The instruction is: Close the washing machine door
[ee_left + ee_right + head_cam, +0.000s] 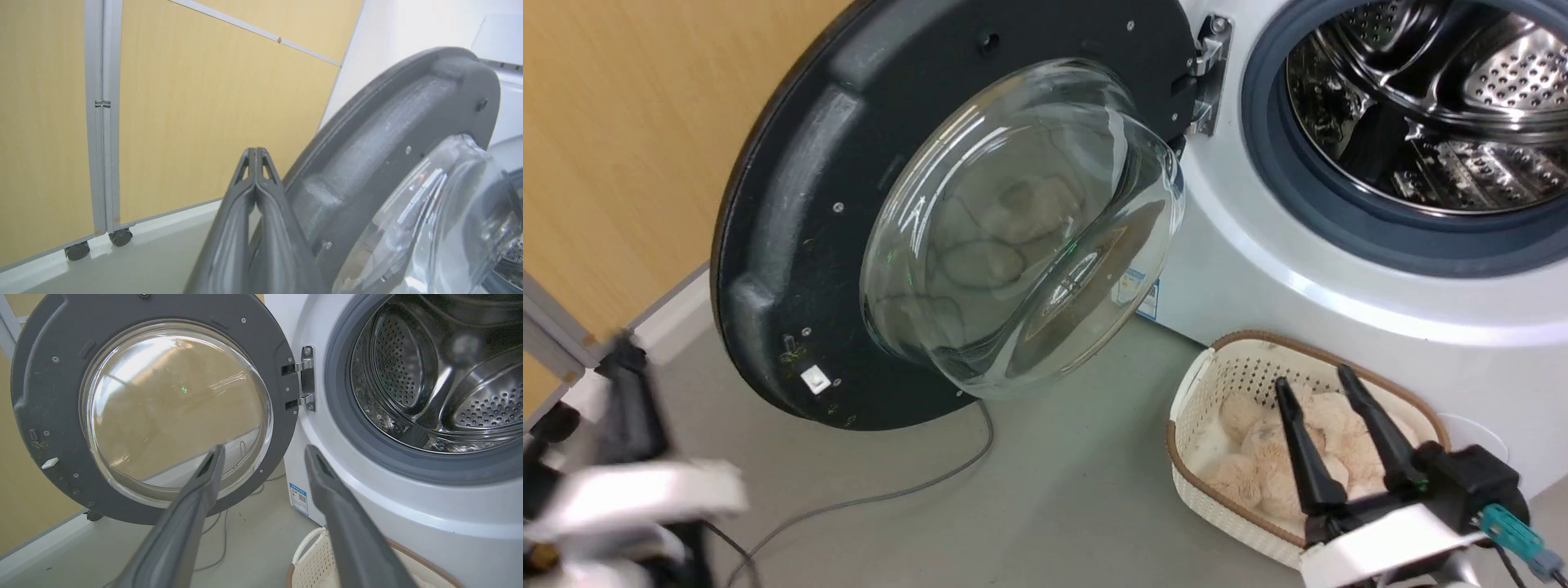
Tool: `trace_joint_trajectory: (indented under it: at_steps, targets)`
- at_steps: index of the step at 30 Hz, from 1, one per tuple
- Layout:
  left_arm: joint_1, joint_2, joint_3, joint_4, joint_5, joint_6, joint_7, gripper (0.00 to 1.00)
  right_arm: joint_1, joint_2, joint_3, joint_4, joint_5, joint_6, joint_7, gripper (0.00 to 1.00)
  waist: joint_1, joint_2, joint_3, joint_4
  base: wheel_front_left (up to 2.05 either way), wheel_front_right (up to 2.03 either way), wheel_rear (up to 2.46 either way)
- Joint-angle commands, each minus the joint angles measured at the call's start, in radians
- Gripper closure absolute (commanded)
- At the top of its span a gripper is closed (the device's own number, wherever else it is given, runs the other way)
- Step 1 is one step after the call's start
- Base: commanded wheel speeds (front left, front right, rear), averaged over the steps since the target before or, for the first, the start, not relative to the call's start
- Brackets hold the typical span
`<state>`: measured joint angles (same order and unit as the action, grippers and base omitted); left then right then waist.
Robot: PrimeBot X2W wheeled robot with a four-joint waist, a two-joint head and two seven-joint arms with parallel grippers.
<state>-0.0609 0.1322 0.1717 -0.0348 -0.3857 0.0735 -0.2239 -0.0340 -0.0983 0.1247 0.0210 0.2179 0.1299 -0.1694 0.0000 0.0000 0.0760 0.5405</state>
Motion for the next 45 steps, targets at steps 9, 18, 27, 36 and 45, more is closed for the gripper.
trace_joint_trajectory:
  at_steps: [9,18,27,36,45]
  targets:
    - [-0.303,0.083,0.218,0.24,-0.444,-0.086,0.236,1.0,0.045,-0.006,-0.035,-0.073,-0.02,0.001,0.032,0.0,0.0,0.0,0.042,-0.023,0.0,0.0,0.0]
    - [-0.434,0.088,0.283,0.45,-0.756,-0.057,0.575,1.0,0.027,-0.023,-0.036,-0.108,-0.016,0.001,0.054,0.0,0.0,0.0,0.064,-0.052,0.0,0.0,0.0]
    - [-0.396,0.091,0.252,0.472,-0.883,-0.101,0.83,1.0,0.027,-0.017,-0.034,-0.105,-0.014,0.001,0.051,0.0,0.0,0.0,0.06,-0.066,0.0,0.0,0.0]
    - [-0.244,0.064,0.152,0.304,-0.919,-0.127,1.04,1.0,0.039,0.0,-0.058,-0.076,-0.011,0.001,0.022,0.0,0.0,0.0,0.005,-0.094,0.0,0.0,0.0]
    - [-0.096,-0.024,0.067,0.099,-0.969,-0.06,1.162,1.0,0.057,0.019,-0.079,-0.054,-0.009,0.001,0.001,0.0,0.0,0.0,-0.037,-0.165,0.0,0.0,0.0]
